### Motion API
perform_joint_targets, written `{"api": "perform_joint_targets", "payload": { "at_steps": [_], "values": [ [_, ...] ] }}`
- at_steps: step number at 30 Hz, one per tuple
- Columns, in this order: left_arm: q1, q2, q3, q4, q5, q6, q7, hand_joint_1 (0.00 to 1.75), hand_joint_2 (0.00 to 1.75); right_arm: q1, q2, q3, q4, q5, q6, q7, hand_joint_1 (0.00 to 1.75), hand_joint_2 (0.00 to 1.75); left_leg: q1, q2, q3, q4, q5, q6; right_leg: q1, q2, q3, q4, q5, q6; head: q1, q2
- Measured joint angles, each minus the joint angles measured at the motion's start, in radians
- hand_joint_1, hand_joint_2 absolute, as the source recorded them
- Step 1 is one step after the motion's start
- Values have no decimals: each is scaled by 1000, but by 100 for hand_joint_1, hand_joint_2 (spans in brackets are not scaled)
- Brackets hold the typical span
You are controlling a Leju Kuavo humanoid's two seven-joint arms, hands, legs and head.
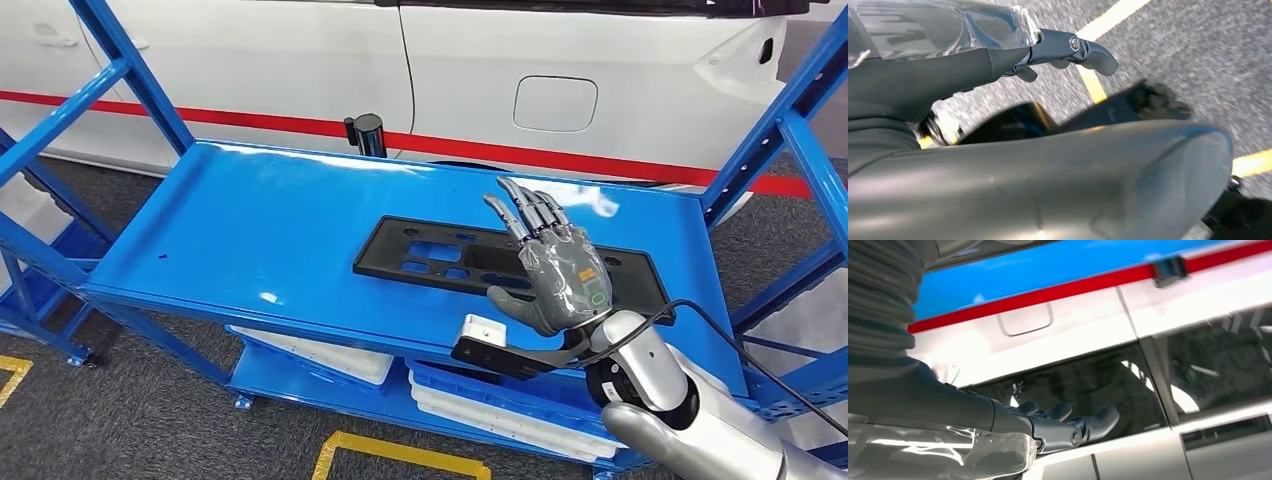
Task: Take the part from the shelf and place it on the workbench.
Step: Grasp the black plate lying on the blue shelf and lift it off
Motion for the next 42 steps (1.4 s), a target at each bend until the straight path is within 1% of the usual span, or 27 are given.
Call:
{"api": "perform_joint_targets", "payload": {
  "at_steps": [2, 3, 4, 5, 7, 8, 9, 12, 14, 15, 17, 18, 19, 20, 22, 24, 27, 29, 30, 32, 33, 34, 35, 37, 39, 40, 42],
  "values": [
    [-1, 20, -10, 1, -16, -1, 15, 0, 0, 7, 43, 17, 4, 1, -27, -5, 0, 175, 0, 0, -73, 148, -58, -4, 4, -1, -1, 0, 0, -6, -1, 0],
    [-1, 31, -14, 1, -22, -1, 21, 0, 0, 11, 64, 27, 7, 1, -37, -9, 0, 175, -1, 0, -97, 190, -66, -4, 6, 0, -1, 1, -1, -7, -1, 0],
    [-1, 40, -18, 1, -26, -1, 25, 0, 0, 16, 84, 35, 11, 2, -45, -13, 0, 175, -1, 0, -100, 189, -54, -2, 7, 1, -1, 1, -1, -8, -1, 0],
    [-2, 50, -21, 2, -29, -2, 28, 0, 0, 18, 103, 43, 14, 3, -52, -17, 0, 175, -3, 0, -82, 143, -24, 1, 9, 2, 0, 1, -2, -9, -1, 0],
    [-5, 68, -29, 2, -31, -1, 31, 0, 0, 20, 141, 56, 22, 4, -65, -26, 0, 175, -8, 0, -12, -16, 51, 12, 11, 3, 3, 1, -3, -9, -2, 0],
    [-6, 75, -32, 2, -31, -1, 31, 0, 0, 21, 158, 63, 27, 4, -70, -31, 0, 175, -11, -1, 15, -79, 76, 16, 13, 4, 3, 1, -4, -7, -1, 0],
    [-7, 81, -35, 2, -31, 0, 30, 0, 0, 21, 174, 69, 32, 4, -74, -36, 0, 175, -14, -1, 29, -113, 88, 18, 14, 4, 2, 1, -5, -6, -1, 0],
    [-7, 89, -42, 2, -29, 1, 24, 0, 0, 23, 217, 88, 51, 4, -82, -49, 0, 175, -13, -1, 30, -125, 93, 26, 16, 2, 3, -2, -7, 6, -1, 0],
    [-10, 91, -46, 2, -30, 1, 18, 0, 0, 23, 241, 99, 68, 5, -88, -58, 0, 175, -7, -1, 37, -134, 99, 35, 17, 1, -11, 37, -35, 14, 1, 0],
    [-12, 92, -48, 2, -31, 1, 16, 0, 0, 23, 252, 104, 77, 5, -90, -63, 0, 175, -5, -1, 39, -136, 100, 38, 16, 0, -33, 88, -64, 16, 2, 0],
    [-17, 92, -52, 2, -37, 1, 13, 0, 0, 23, 272, 115, 96, 6, -90, -70, 0, 175, -7, -1, 40, -136, 100, 42, 15, 0, -101, 231, -127, 20, 4, 0],
    [-18, 92, -54, 2, -41, 1, 12, 0, 0, 23, 281, 121, 107, 7, -90, -73, 0, 175, -7, -1, 41, -136, 100, 42, 15, 0, -126, 282, -140, 21, 4, 0],
    [-19, 92, -56, 2, -45, 1, 12, 0, 0, 23, 289, 126, 119, 8, -89, -75, 0, 175, -8, -1, 41, -136, 100, 42, 15, 0, -135, 297, -135, 22, 4, 0],
    [-20, 92, -57, 2, -48, 1, 11, 0, 0, 21, 297, 131, 131, 9, -88, -76, 0, 175, -8, -1, 42, -135, 100, 42, 15, 0, -122, 266, -110, 21, 4, 0],
    [-24, 93, -58, 2, -51, 1, 11, 0, 0, 11, 313, 139, 157, 10, -86, -79, 0, 175, -9, -1, 43, -135, 99, 41, 15, -2, -54, 123, -41, 15, 4, 0],
    [-30, 93, -58, 2, -53, 1, 11, 0, 0, -4, 330, 147, 185, 5, -83, -81, 0, 175, -13, -1, 41, -133, 97, 34, 19, -4, -1, 13, -3, 6, 4, 0],
    [-35, 94, -57, 2, -55, 0, 15, 0, 0, -21, 349, 154, 233, 1, -79, -77, 0, 175, -13, 0, 38, -132, 96, 20, 22, -5, 7, -11, 1, -7, 4, 0],
    [-36, 96, -58, 2, -55, 0, 19, 0, 0, -36, 361, 155, 262, 1, -76, -70, 0, 175, -10, 0, 21, -95, 69, 8, 18, -5, 7, -15, 6, -17, 2, 0],
    [-36, 96, -58, 2, -55, 0, 21, 0, 0, -43, 367, 155, 275, 1, -75, -68, 0, 175, -8, 0, -2, -43, 39, 2, 15, -5, 7, -17, 8, -20, 0, 0],
    [-35, 97, -58, 2, -55, 0, 22, 0, 0, -50, 376, 158, 299, 2, -74, -65, 0, 175, -3, 0, -69, 105, -28, -10, 15, -5, 6, -17, 8, -22, -3, 0],
    [-34, 98, -58, 2, -55, 0, 23, 0, 0, -51, 380, 159, 312, 2, -74, -63, 0, 175, -1, 0, -97, 165, -48, -15, 15, -5, 5, -17, 8, -22, -4, 0],
    [-33, 99, -58, 2, -55, 0, 25, 0, 0, -53, 383, 161, 325, 2, -73, -58, 0, 175, 2, 0, -108, 187, -47, -18, 15, -5, 5, -16, 8, -22, -4, 0],
    [-32, 100, -58, 2, -55, 0, 27, 0, 0, -56, 386, 163, 339, 4, -72, -52, 0, 175, 4, 0, -99, 165, -28, -21, 15, -4, 6, -16, 8, -22, -4, 0],
    [-33, 103, -58, 2, -55, 0, 30, 0, 0, -67, 391, 166, 366, 14, -72, -41, 0, 175, 10, 0, -32, 21, 41, -24, 14, -2, 8, -16, 6, -18, -4, 0],
    [-33, 104, -58, 2, -55, 0, 31, 0, 0, -80, 394, 168, 391, 29, -70, -34, 0, 175, 9, -3, 26, -100, 83, -18, 18, 0, 6, -14, 4, -11, -4, 0],
    [-32, 104, -57, 2, -55, 0, 31, 0, 0, -85, 395, 169, 403, 34, -68, -32, 0, 175, 7, -4, 36, -123, 88, -13, 20, 1, 5, -13, 4, -7, -3, 0],
    [-28, 104, -57, 2, -55, -1, 31, 0, 0, -91, 396, 171, 424, 39, -59, -32, 0, 175, 4, -5, 36, -124, 89, 2, 21, 1, 3, -13, 5, 1, -2, 0]
  ]
}}
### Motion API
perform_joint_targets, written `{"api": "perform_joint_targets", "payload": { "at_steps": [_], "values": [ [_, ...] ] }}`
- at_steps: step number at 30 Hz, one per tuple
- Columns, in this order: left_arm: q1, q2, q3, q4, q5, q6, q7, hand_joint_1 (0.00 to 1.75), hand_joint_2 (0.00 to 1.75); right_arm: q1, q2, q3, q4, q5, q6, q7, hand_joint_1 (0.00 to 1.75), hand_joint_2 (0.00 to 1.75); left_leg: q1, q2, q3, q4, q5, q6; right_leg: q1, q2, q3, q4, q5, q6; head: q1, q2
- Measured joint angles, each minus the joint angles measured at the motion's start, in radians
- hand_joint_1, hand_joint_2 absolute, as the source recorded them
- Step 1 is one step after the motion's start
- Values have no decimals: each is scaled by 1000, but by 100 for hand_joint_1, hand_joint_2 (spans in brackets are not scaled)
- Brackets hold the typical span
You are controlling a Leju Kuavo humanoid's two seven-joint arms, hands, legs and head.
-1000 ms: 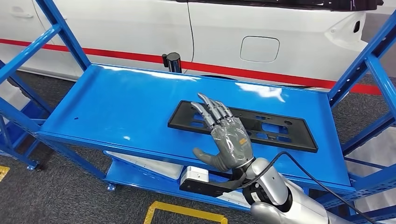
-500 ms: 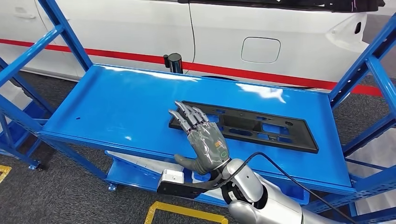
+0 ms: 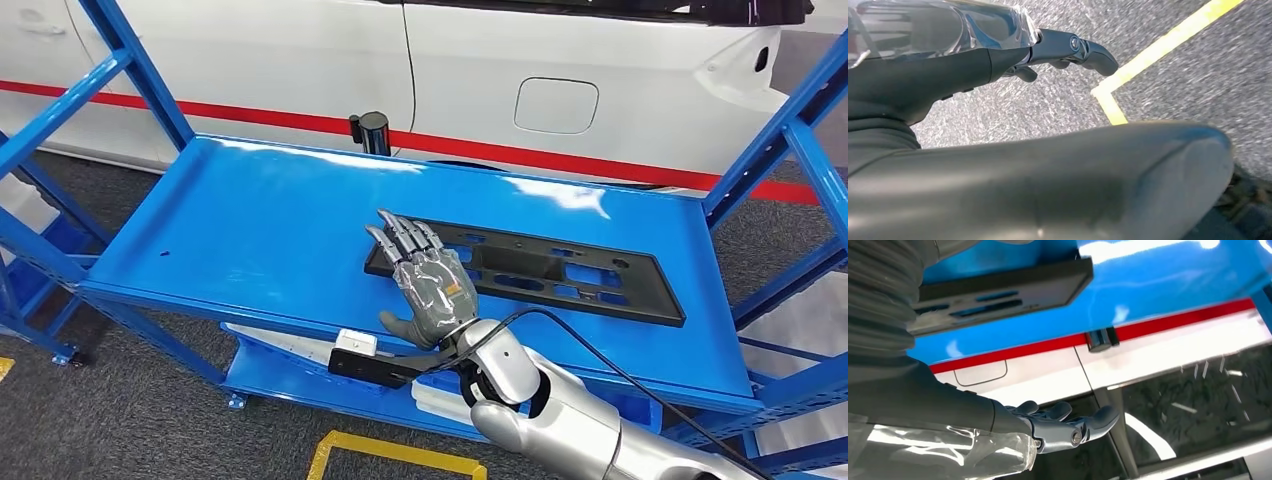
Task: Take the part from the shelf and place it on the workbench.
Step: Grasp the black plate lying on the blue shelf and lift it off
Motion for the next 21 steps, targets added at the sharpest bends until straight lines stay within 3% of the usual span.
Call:
{"api": "perform_joint_targets", "payload": {
  "at_steps": [2, 3, 5, 7, 8, 9, 11, 12, 14, 17, 19, 21],
  "values": [
    [2, 1, 0, 0, -3, 0, 0, 0, 0, -5, 0, 2, 18, 3, 12, -1, 0, 175, 1, 1, 3, -4, 3, 14, -3, -1, -11, 27, -21, 9, 1, 0],
    [1, 2, 0, 0, -4, 0, -1, 0, 0, -8, 0, 2, 28, 4, 17, -1, 0, 175, 2, 1, 5, -6, 4, 21, -4, -2, -29, 70, -46, 12, 2, 0],
    [-2, 4, 0, 0, -9, -1, -2, 0, 0, -13, 1, 5, 49, 9, 27, -1, 0, 175, 0, 3, 7, -6, 4, 27, -5, -2, -98, 215, -111, 14, 3, 0],
    [-3, 4, 0, 0, -13, -1, -2, 0, 0, -14, 1, 9, 71, 17, 35, 1, 0, 175, -3, 3, 7, -6, 3, 29, -5, -2, -155, 320, -138, 14, 4, 0],
    [-4, 4, 0, 0, -15, -1, -2, 0, 0, -15, 1, 11, 82, 22, 40, 3, 0, 175, -4, 3, 8, -6, 3, 29, -5, -2, -155, 314, -123, 13, 4, 0],
    [-5, 4, 0, 0, -17, -2, -2, 0, 0, -18, 1, 12, 91, 27, 44, 6, 0, 175, -5, 3, 10, -6, 2, 28, -5, -2, -133, 262, -89, 10, 4, 0],
    [-8, 5, 0, 0, -22, -2, -1, 0, 0, -27, 2, 13, 109, 35, 52, 14, 0, 175, -8, 2, 12, -5, -1, 25, -4, -3, -62, 113, -20, 3, 4, 0],
    [-9, 5, 0, 0, -25, -2, 0, 0, 0, -33, 3, 13, 118, 37, 56, 19, 0, 175, -9, 2, 12, -4, -2, 22, -2, -4, -34, 54, 0, 0, 4, 0],
    [-12, 6, 0, 0, -29, -2, 3, 0, 0, -40, 4, 13, 138, 38, 63, 28, 0, 175, -11, 2, 10, -4, -3, 14, 3, -3, -15, 10, 5, -4, 4, 0],
    [-12, 9, 0, 0, -31, -2, 8, 0, 0, -46, 4, 12, 162, 37, 70, 43, 0, 175, -6, 2, 1, 15, -20, 1, 2, -2, -16, 6, 10, -16, 3, 0],
    [-13, 10, 0, 0, -31, -2, 9, 0, 0, -52, 4, 9, 176, 35, 75, 57, 0, 175, -3, 3, -44, 115, -76, -9, -1, -3, -15, 5, 12, -23, 1, 0],
    [-11, 12, 0, 0, -31, -2, 10, 0, 0, -55, 3, 6, 193, 34, 80, 72, 0, 175, -2, 3, -114, 265, -138, -16, -1, -3, -16, 5, 12, -25, -1, 0]
  ]
}}
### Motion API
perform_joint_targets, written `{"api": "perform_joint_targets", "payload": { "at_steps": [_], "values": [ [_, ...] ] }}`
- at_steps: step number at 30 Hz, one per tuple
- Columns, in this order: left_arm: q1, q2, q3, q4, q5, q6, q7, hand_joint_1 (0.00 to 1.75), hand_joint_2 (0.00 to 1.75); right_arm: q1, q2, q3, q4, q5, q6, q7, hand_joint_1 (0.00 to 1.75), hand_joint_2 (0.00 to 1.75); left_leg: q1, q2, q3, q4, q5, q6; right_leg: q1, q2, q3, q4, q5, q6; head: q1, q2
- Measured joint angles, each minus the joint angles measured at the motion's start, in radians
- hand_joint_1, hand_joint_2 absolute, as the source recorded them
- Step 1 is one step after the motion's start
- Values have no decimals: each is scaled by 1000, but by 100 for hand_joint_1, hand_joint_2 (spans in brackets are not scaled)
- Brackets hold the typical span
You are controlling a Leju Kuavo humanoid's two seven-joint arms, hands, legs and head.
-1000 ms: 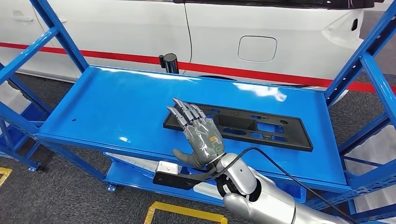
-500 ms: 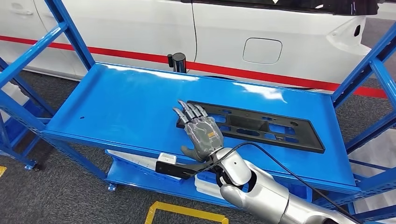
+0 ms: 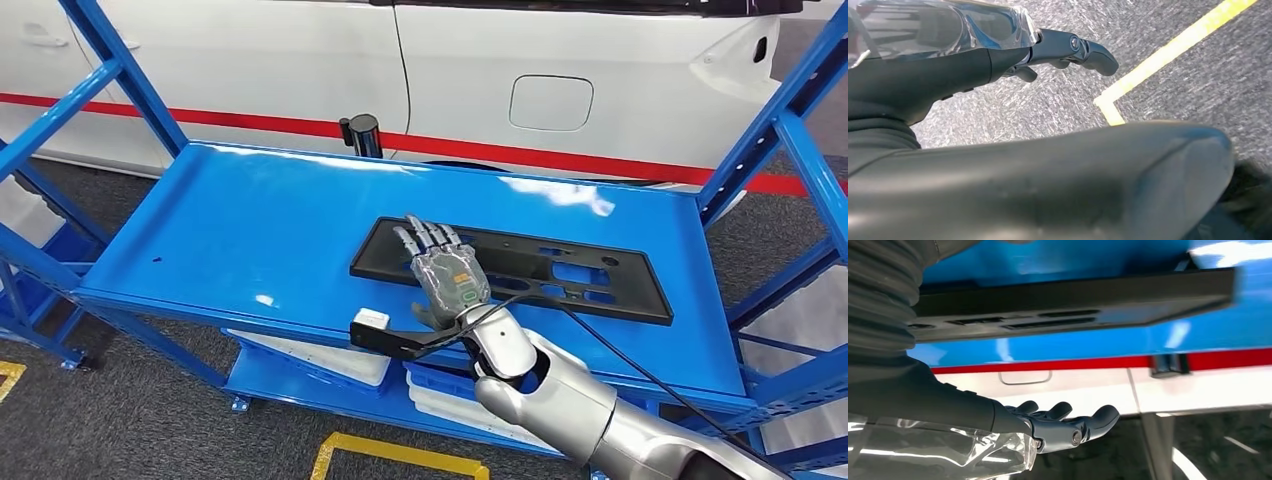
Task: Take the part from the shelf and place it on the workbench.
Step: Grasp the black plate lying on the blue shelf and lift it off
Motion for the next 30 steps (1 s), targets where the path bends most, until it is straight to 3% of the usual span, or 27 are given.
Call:
{"api": "perform_joint_targets", "payload": {
  "at_steps": [1, 2, 3, 5, 7, 11, 13, 15, 16, 17, 18, 20, 21, 23, 25, 27, 30],
  "values": [
    [2, 1, 0, 0, 0, 0, 0, 0, 0, 0, -1, -1, 8, -1, 2, 6, 0, 175, 0, 0, -23, 45, -11, -1, 0, 0, 0, 0, 0, 0, 0, 0],
    [3, 2, 0, 0, -1, 0, 0, 0, 0, 0, -1, -1, 15, -1, 2, 11, 0, 175, 0, 0, -26, 49, -1, -2, 1, 1, 1, 0, 0, 0, 0, 0],
    [3, 2, 0, 0, -2, 0, 0, 0, 0, -1, -2, -2, 21, -2, 4, 15, 0, 175, 0, 0, -8, 8, 26, 0, 1, 2, 2, 0, -1, 0, 0, 0],
    [1, 3, 0, 0, -5, 0, 0, 0, 0, -5, -2, -5, 30, -2, 9, 26, 0, 175, -2, 0, 66, -150, 97, 6, 2, 3, 4, 1, -1, 2, -1, 0],
    [-2, 4, 0, 0, -7, -1, 0, 0, 0, -11, -2, -9, 42, -4, 21, 39, 0, 175, -7, 0, 115, -254, 132, 15, 5, 4, 3, 1, -2, 7, 0, 0],
    [-1, 4, 0, 0, -13, -9, -7, 0, 0, -18, -4, -12, 66, -10, 55, 63, 0, 175, -6, 1, 123, -274, 141, 35, 4, 4, -3, 13, -12, 24, 1, 0],
    [-3, 5, 0, 0, -16, -10, -9, 0, 0, -23, -5, -13, 77, -16, 70, 73, 3, 175, -2, 2, 126, -279, 145, 44, 3, 3, -39, 95, -62, 32, 3, 0],
    [-4, 6, 0, 0, -17, -11, -10, 0, 0, -25, -5, -15, 91, -21, 83, 85, 31, 175, -2, 3, 126, -279, 144, 48, 2, 3, -109, 245, -128, 36, 5, 0],
    [-3, 6, 0, 0, -17, -12, -10, 0, 0, -24, -5, -16, 98, -24, 88, 90, 50, 175, -2, 3, 126, -278, 144, 48, 1, 3, -137, 300, -144, 38, 5, 0],
    [-3, 6, 0, 0, -18, -13, -11, 0, 0, -25, -6, -17, 103, -26, 92, 95, 85, 175, -2, 3, 127, -278, 144, 48, 0, 3, -146, 316, -139, 39, 6, 0],
    [-2, 6, 0, 0, -19, -13, -11, 0, 0, -25, -6, -19, 108, -27, 95, 99, 111, 175, -2, 2, 129, -278, 143, 47, -2, 3, -133, 287, -115, 39, 6, 0],
    [-3, 6, 0, 0, -21, -13, -11, 0, 0, -28, -6, -23, 115, -30, 100, 107, 155, 175, -2, 1, 132, -277, 140, 43, -5, 1, -66, 148, -48, 39, 6, 0],
    [-4, 7, 0, 0, -22, -13, -11, 0, 0, -31, -6, -24, 119, -31, 102, 111, 162, 175, -3, 1, 132, -275, 138, 39, -6, 1, -33, 80, -23, 37, 6, 0],
    [-5, 7, 0, 0, -23, -13, -11, 0, 0, -36, -7, -27, 125, -34, 105, 117, 175, 175, -7, 1, 130, -273, 135, 31, -4, 1, 0, 7, -5, 31, 5, 0],
    [-5, 8, 0, 0, -24, -14, -12, 0, 0, -40, -7, -28, 129, -37, 106, 121, 175, 175, -5, 1, 128, -272, 133, 22, -1, 2, 0, 5, -3, 21, 5, 0],
    [-5, 8, 0, 0, -24, -14, -14, 0, 0, -47, -7, -30, 131, -37, 106, 123, 175, 175, -2, 1, 112, -237, 107, 13, -3, 2, 1, 3, -1, 11, 4, 0],
    [-5, 8, 0, 0, -24, -15, -15, 0, 0, -53, -6, -31, 134, -36, 106, 124, 175, 175, 2, 1, 23, -40, 12, 2, -1, -1, 0, 2, 0, 2, -1, 0]
  ]
}}
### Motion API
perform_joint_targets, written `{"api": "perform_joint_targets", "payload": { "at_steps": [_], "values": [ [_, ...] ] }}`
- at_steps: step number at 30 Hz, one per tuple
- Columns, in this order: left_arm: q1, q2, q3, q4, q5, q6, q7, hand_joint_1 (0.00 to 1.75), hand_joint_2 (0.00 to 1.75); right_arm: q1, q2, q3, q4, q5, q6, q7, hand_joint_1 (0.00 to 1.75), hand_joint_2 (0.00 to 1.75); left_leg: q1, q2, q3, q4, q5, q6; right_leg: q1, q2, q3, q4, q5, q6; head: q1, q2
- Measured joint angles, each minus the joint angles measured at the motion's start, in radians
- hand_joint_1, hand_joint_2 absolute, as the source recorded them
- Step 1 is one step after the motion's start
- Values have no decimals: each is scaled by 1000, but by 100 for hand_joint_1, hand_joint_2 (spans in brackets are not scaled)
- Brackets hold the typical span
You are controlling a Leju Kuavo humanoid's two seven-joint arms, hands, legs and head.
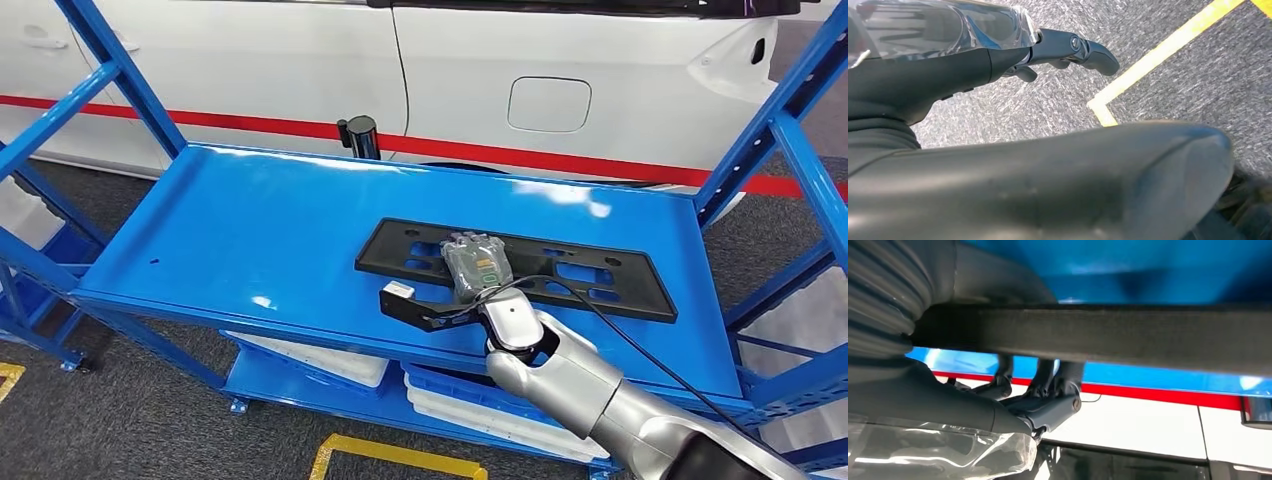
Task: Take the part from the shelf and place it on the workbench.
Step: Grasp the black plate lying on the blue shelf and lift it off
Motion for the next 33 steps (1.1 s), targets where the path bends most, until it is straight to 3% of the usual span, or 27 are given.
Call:
{"api": "perform_joint_targets", "payload": {
  "at_steps": [1, 2, 3, 5, 7, 10, 12, 13, 16, 17, 18, 19, 20, 21, 23, 27, 29, 31, 32, 33],
  "values": [
    [1, 1, 0, 0, 0, 0, 0, 0, 0, -1, 0, 0, 1, 0, 0, 0, 175, 175, 0, 0, -29, 62, -20, -2, 2, 0, 0, 0, 0, -1, 0, 0],
    [2, 1, 0, 0, 0, 0, 0, 0, 0, -1, 0, -1, 3, 1, 0, 0, 175, 175, 1, 0, -42, 88, -21, -2, 3, 0, 0, 0, 0, -1, -1, 0],
    [3, 2, 0, 0, 0, -1, -1, 0, 0, -2, 0, -2, 5, 1, 0, 0, 175, 175, 1, 0, -35, 74, -5, -2, 4, 0, 2, 0, 0, -1, -1, 0],
    [2, 3, 0, 0, 0, -1, -2, 0, 0, -7, 0, -3, 8, 0, -1, 0, 175, 175, 3, 0, 32, -65, 64, -2, 3, 2, 6, 0, -1, 0, -1, 0],
    [-1, 3, 1, 0, 0, -2, -5, 0, 0, -13, 2, -4, 11, -2, -4, -1, 175, 175, 0, -1, 93, -195, 108, 3, 5, 6, 6, 2, -2, 5, -1, 0],
    [-3, 3, 1, 0, 0, -4, -8, 0, 0, -16, 4, -4, 16, -5, -18, -11, 175, 175, -5, -2, 105, -227, 114, 20, 5, 9, 3, 0, 1, 19, 0, 0],
    [-3, 3, 2, 0, 0, -5, -15, 0, 0, -15, 6, -6, 17, -31, -46, -36, 175, 175, -3, -2, 109, -232, 121, 34, 3, 8, -6, 22, -17, 28, 0, 0],
    [-3, 3, 2, 0, 0, -5, -19, 0, 0, -15, 7, -8, 16, -58, -66, -57, 175, 175, -1, -1, 111, -234, 124, 40, 3, 7, -23, 61, -42, 32, 2, 0],
    [0, 4, 5, 0, -1, 0, -33, 0, 0, -13, 10, -18, 5, -141, -117, -118, 175, 175, 1, 2, 112, -235, 125, 45, 1, 7, -118, 271, -136, 37, 5, 0],
    [2, 4, 7, 0, -2, 5, -41, 0, 44, -11, 10, -21, -5, -160, -134, -136, 175, 175, 1, 3, 113, -235, 125, 45, 1, 7, -139, 312, -144, 38, 5, 0],
    [4, 4, 9, 0, -2, 11, -51, 0, 87, -9, 10, -23, -19, -174, -153, -154, 175, 175, 1, 4, 115, -235, 124, 45, 0, 7, -140, 311, -133, 38, 5, 0],
    [6, 4, 11, 0, -3, 17, -61, 0, 131, -8, 10, -24, -38, -185, -173, -171, 175, 175, 2, 5, 117, -235, 123, 44, 0, 6, -124, 276, -108, 37, 5, 0],
    [8, 4, 15, 0, -2, 25, -74, 0, 175, -8, 10, -28, -70, -194, -195, -185, 175, 175, 2, 5, 119, -234, 122, 42, -1, 6, -87, 201, -71, 36, 5, 0],
    [8, 4, 19, 0, -2, 35, -87, 0, 175, -9, 10, -32, -106, -203, -214, -193, 175, 175, 0, 6, 121, -233, 119, 38, 0, 6, -46, 121, -41, 33, 6, 0],
    [7, 4, 26, 0, 0, 56, -114, 0, 175, -10, 8, -46, -196, -224, -248, -201, 175, 175, -3, 5, 124, -232, 114, 29, 2, 5, 10, 11, -7, 27, 5, 0],
    [9, 1, 40, 0, 6, 90, -162, 0, 175, 2, -4, -76, -375, -300, -299, -233, 175, 175, 2, 5, 116, -215, 97, 10, 5, 4, 14, -5, -1, 7, 4, 0],
    [9, -2, 49, 0, 13, 103, -192, 0, 175, 11, -13, -96, -467, -376, -324, -266, 175, 175, 5, 4, 75, -120, 38, 1, 1, 3, 12, -7, 3, 0, 1, 0],
    [9, -5, 59, 0, 22, 109, -222, 0, 175, 24, -24, -118, -554, -469, -339, -300, 175, 175, 6, 4, 11, 31, -32, -7, 1, 4, 9, -7, 4, -2, -1, 0],
    [10, -6, 65, 0, 29, 111, -237, 0, 175, 32, -30, -127, -595, -525, -341, -320, 175, 175, 7, 4, -11, 79, -46, -9, 1, 4, 8, -6, 5, -2, -2, 0],
    [10, -6, 71, 0, 36, 110, -255, 0, 175, 40, -36, -137, -635, -591, -340, -341, 175, 175, 7, 4, -15, 89, -40, -10, 1, 5, 7, -6, 5, -2, -2, 0]
  ]
}}
